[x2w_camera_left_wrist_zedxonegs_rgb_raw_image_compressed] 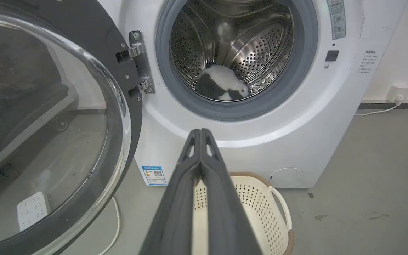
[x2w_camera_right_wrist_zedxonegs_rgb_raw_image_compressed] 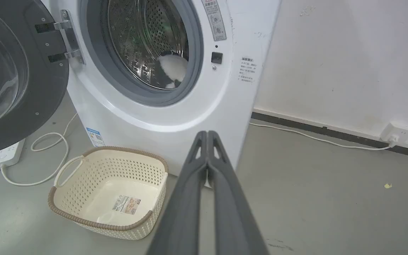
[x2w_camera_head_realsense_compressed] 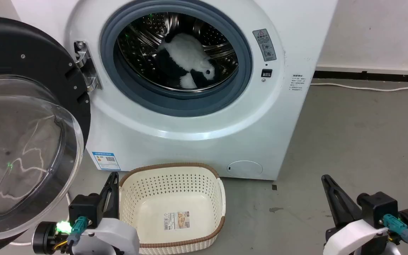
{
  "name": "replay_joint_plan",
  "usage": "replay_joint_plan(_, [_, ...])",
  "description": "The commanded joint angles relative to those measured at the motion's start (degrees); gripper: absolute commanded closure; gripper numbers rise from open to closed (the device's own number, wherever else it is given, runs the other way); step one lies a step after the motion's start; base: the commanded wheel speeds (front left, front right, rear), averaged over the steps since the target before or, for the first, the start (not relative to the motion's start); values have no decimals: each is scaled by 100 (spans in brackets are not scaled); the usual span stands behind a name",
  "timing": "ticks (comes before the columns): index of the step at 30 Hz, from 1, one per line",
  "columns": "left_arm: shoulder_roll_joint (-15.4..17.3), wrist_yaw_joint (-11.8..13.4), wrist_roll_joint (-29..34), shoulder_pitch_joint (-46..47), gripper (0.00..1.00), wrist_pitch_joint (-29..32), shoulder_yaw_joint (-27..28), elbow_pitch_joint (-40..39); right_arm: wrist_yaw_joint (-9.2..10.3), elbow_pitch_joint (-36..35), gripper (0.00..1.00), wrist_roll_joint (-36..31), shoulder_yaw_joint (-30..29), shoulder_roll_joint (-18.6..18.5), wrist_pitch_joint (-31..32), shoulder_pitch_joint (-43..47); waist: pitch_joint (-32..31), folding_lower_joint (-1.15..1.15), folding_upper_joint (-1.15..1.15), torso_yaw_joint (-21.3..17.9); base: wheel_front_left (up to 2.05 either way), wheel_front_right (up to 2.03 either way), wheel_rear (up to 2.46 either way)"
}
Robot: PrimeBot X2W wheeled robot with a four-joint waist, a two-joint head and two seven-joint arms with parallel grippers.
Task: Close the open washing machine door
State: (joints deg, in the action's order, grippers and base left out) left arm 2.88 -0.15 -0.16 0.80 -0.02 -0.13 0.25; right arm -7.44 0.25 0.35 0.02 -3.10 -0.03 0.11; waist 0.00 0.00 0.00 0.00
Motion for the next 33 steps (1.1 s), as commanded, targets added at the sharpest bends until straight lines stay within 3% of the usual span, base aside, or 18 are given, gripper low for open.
replay_joint_plan(1, [-1, 15, 16, -80, 100, 2, 13, -25, -5, -25, 100, -35, -2, 23, 3, -11, 0, 0, 0, 0, 0, 0, 0])
replay_joint_plan(25, [-1, 15, 16, -80, 100, 2, 13, -25, -5, -25, 100, -35, -2, 23, 3, -11, 0, 0, 0, 0, 0, 0, 0])
replay_joint_plan(26, [0, -1, -1, 2, 0, 0, -1, 2, 1, 2, 0, 3, 0, -1, 0, 0, 0, 0, 0, 0, 0, 0, 0])
replay_joint_plan(33, [1, -7, 9, 2, 0, -68, -52, -13, 1, 4, 0, 74, -35, 0, -67, 20, 2, 0, 0, 5, 0, 0, 0])
